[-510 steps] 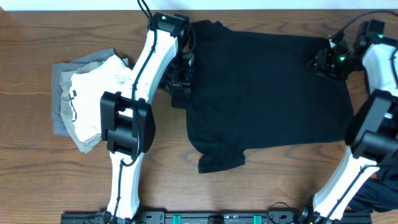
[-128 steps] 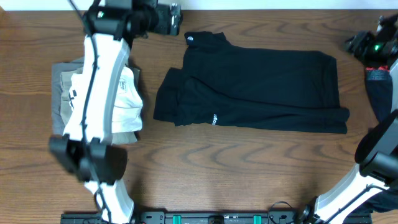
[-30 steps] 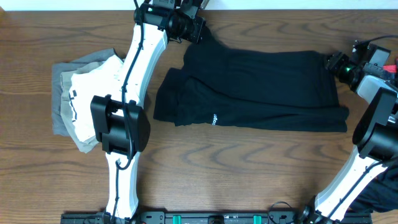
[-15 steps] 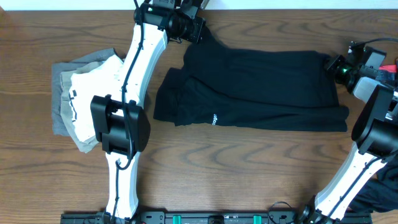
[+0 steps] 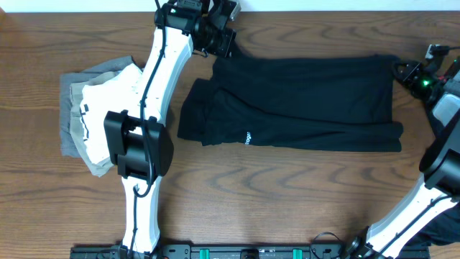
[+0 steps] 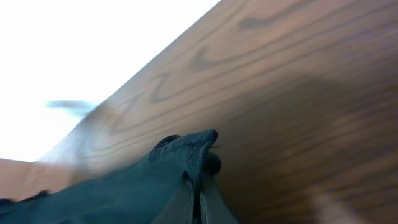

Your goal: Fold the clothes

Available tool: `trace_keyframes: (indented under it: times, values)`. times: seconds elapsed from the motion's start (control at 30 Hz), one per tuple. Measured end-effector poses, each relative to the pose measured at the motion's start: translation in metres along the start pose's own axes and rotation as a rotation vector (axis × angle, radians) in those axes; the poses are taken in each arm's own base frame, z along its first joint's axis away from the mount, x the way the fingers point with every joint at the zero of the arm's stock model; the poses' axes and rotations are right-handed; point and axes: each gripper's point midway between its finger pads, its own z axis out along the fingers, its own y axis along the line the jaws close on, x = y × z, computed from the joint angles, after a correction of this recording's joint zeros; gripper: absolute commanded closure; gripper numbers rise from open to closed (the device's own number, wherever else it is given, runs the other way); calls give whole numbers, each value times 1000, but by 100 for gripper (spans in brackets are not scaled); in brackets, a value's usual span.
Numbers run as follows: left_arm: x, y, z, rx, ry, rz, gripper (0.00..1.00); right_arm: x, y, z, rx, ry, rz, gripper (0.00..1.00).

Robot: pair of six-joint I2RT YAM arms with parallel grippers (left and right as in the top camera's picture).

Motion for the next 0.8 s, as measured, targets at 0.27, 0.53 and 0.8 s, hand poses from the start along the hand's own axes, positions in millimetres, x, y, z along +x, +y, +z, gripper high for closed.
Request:
trace_keyframes:
  times: [0.27, 0.53, 0.8]
  values:
    - [53, -12, -17, 21, 209, -89, 91, 27, 11, -18, -41, 124, 146, 99]
    - [103, -25, -35, 39, 424, -181, 91, 46, 18, -51, 55, 209, 226, 99]
    - [127, -35, -47, 51, 537, -222, 90, 70, 9, -69, 197, 290, 233, 99]
